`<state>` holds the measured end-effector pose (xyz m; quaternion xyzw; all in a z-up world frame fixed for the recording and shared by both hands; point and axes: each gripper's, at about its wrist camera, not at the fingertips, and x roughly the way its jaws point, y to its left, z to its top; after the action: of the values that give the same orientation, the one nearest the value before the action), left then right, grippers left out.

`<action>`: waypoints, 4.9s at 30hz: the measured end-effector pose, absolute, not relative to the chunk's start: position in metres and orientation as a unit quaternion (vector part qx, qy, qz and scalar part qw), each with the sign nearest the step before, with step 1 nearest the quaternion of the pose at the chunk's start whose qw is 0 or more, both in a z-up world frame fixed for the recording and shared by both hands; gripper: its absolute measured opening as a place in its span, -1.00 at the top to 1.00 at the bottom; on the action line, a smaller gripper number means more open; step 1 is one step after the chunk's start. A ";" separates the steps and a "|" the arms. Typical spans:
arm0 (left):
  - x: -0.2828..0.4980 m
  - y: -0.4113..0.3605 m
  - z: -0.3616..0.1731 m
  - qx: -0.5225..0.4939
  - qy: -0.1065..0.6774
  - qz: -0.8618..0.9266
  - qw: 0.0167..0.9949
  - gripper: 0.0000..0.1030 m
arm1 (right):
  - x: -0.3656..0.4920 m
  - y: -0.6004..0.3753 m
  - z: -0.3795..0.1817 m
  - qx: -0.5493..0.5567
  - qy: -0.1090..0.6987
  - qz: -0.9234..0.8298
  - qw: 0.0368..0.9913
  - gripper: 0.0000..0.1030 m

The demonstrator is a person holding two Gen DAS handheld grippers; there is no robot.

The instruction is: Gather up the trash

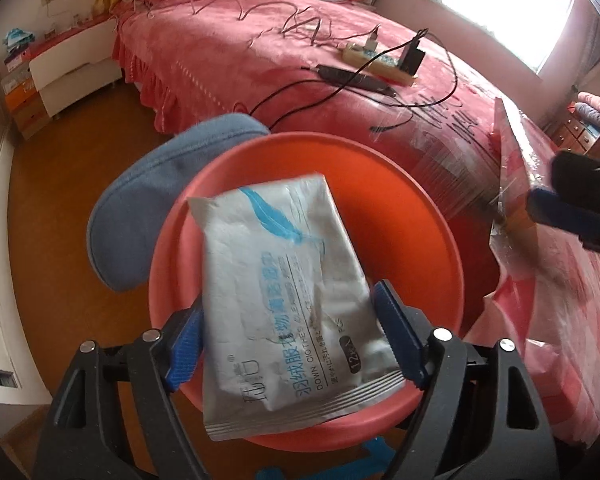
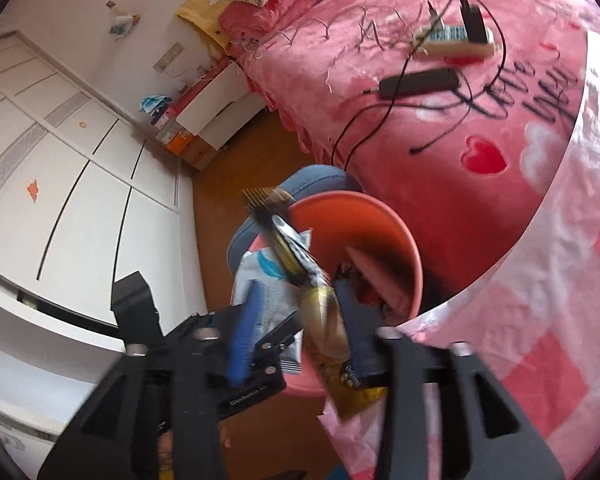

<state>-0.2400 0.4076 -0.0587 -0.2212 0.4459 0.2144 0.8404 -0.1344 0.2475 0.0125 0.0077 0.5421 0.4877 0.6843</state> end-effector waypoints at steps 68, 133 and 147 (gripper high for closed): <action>-0.123 0.148 0.066 -0.050 0.337 0.065 0.938 -0.92 | -0.113 -0.104 0.049 0.019 0.326 0.130 0.936 -0.76; -0.066 0.006 0.053 -0.012 0.352 -0.011 0.936 -0.92 | -0.115 -0.235 0.049 0.042 0.272 -0.022 0.961 -0.84; -0.034 0.015 0.016 -0.023 0.413 0.003 0.910 -0.92 | -0.086 -0.234 0.027 0.051 0.356 -0.022 0.933 -0.85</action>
<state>-0.0341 0.0147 0.0157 -0.0226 0.4135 0.0029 0.9102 -0.0862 -0.2336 0.0268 0.0507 0.3561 -0.0219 0.9328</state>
